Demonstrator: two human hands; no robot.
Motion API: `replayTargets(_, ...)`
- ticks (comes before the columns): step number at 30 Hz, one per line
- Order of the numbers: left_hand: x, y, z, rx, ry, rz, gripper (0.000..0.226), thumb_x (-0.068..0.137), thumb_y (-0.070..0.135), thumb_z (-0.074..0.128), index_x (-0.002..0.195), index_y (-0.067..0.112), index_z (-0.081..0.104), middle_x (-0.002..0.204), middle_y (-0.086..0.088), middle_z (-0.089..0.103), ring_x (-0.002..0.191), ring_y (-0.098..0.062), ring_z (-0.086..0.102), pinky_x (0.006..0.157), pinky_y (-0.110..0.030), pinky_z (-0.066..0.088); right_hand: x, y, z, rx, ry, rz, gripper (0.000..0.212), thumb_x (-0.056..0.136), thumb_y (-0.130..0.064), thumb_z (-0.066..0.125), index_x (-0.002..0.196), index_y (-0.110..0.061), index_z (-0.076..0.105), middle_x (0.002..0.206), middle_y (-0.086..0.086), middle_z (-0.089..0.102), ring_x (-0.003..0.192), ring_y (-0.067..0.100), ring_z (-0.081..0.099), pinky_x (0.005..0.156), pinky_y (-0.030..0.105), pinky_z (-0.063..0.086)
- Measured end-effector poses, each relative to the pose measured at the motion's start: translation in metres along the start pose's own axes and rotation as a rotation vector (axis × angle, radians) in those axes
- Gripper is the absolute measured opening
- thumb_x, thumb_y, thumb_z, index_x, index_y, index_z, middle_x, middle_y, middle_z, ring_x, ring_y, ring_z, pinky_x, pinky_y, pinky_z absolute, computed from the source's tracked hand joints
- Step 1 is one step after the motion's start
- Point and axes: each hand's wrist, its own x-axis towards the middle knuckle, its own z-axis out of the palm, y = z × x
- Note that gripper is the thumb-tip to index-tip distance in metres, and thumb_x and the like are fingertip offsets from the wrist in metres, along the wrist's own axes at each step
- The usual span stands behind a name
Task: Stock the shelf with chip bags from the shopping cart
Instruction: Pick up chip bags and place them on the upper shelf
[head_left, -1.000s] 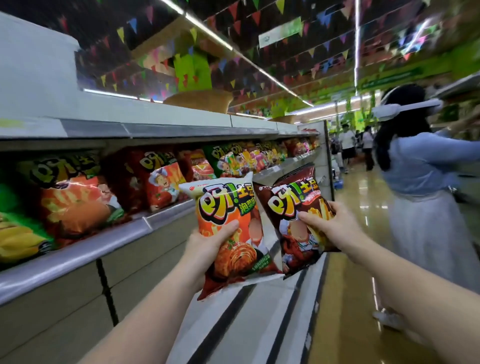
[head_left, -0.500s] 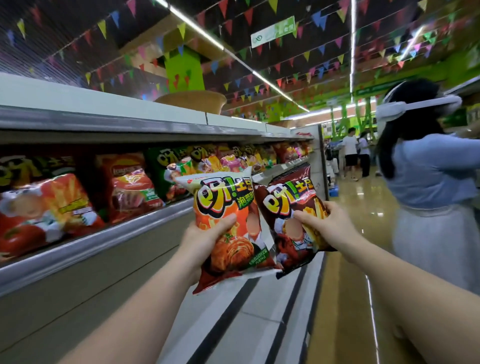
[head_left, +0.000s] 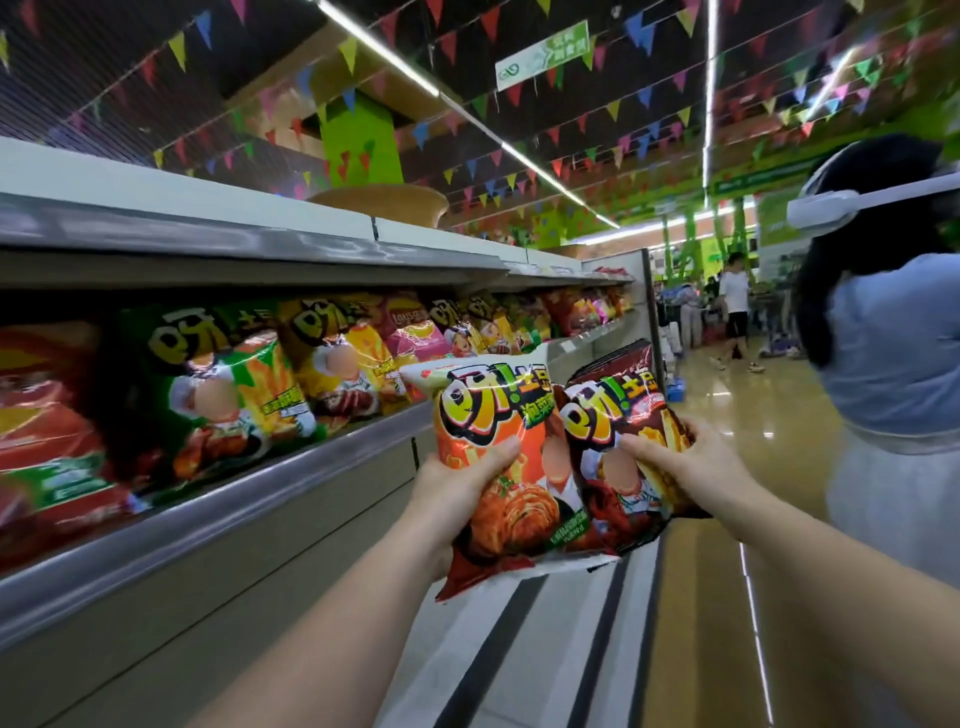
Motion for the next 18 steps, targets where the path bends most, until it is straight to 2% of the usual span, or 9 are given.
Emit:
replayTargets(3,0.049,0.001,0.006,0.0,-0.026,0.013,0.043,0.071,0.035,0.08,0.107,0.02,0.063,0.1,-0.008,0.073,0.09,-0.028,0.07,0.088,-0.045,0.055,0.044,0.001,0.006,-0.013,0.03,-0.017,0.104,0.041,-0.068,0.074,0.127,-0.014,0.047,0.109,0.007,0.063,0.097,0.026,0.064,0.086,0.048,0.053)
replayTargets(8,0.122,0.002,0.026,-0.024,-0.058,-0.003,0.039,0.073,0.033,0.079,0.105,0.017,0.064,0.096,-0.008,0.073,0.085,-0.026,0.071,0.08,-0.04,0.057,0.107,0.013,0.007,0.014,0.087,-0.023,0.069,0.066,-0.043,0.079,0.122,-0.012,0.052,0.107,0.008,0.064,0.094,0.023,0.063,0.083,0.04,0.053)
replayTargets(10,0.143,-0.002,0.035,-0.018,-0.073,-0.004,0.036,0.073,0.031,0.079,0.103,0.016,0.065,0.092,-0.007,0.073,0.081,-0.023,0.071,0.075,-0.035,0.058,0.127,0.02,0.006,0.023,0.094,-0.031,0.064,0.07,-0.037,0.078,0.12,-0.009,0.052,0.102,0.007,0.063,0.089,0.021,0.062,0.076,0.035,0.052)
replayTargets(12,0.167,-0.005,0.044,-0.012,-0.082,-0.016,0.043,0.073,0.032,0.079,0.108,0.016,0.063,0.097,-0.008,0.073,0.086,-0.025,0.07,0.079,-0.037,0.057,0.151,0.028,0.006,0.036,0.1,-0.03,0.063,0.071,-0.035,0.077,0.121,-0.011,0.049,0.097,0.005,0.061,0.089,0.022,0.062,0.076,0.036,0.052)
replayTargets(14,0.192,-0.008,0.053,-0.016,-0.09,-0.03,0.042,0.072,0.033,0.079,0.107,0.017,0.062,0.098,-0.009,0.072,0.087,-0.026,0.07,0.078,-0.038,0.057,0.177,0.035,0.006,0.029,0.094,-0.027,0.067,0.068,-0.041,0.077,0.121,-0.012,0.048,0.094,0.002,0.06,0.089,0.023,0.062,0.077,0.037,0.052)
replayTargets(16,0.218,-0.01,0.066,-0.026,-0.098,-0.032,0.031,0.075,0.032,0.078,0.097,0.019,0.061,0.092,-0.007,0.072,0.082,-0.024,0.069,0.073,-0.034,0.056,0.207,0.043,0.004,-0.003,0.093,-0.02,0.084,0.051,-0.059,0.077,0.117,-0.016,0.049,0.096,0.002,0.062,0.091,0.024,0.063,0.081,0.042,0.053)
replayTargets(18,0.244,-0.012,0.081,-0.016,-0.085,-0.029,0.027,0.076,0.033,0.077,0.093,0.02,0.061,0.09,-0.005,0.071,0.081,-0.023,0.068,0.074,-0.035,0.056,0.242,0.054,-0.001,-0.021,0.105,-0.015,0.098,0.036,-0.073,0.076,0.114,-0.02,0.051,0.1,0.003,0.064,0.092,0.026,0.064,0.085,0.047,0.053)
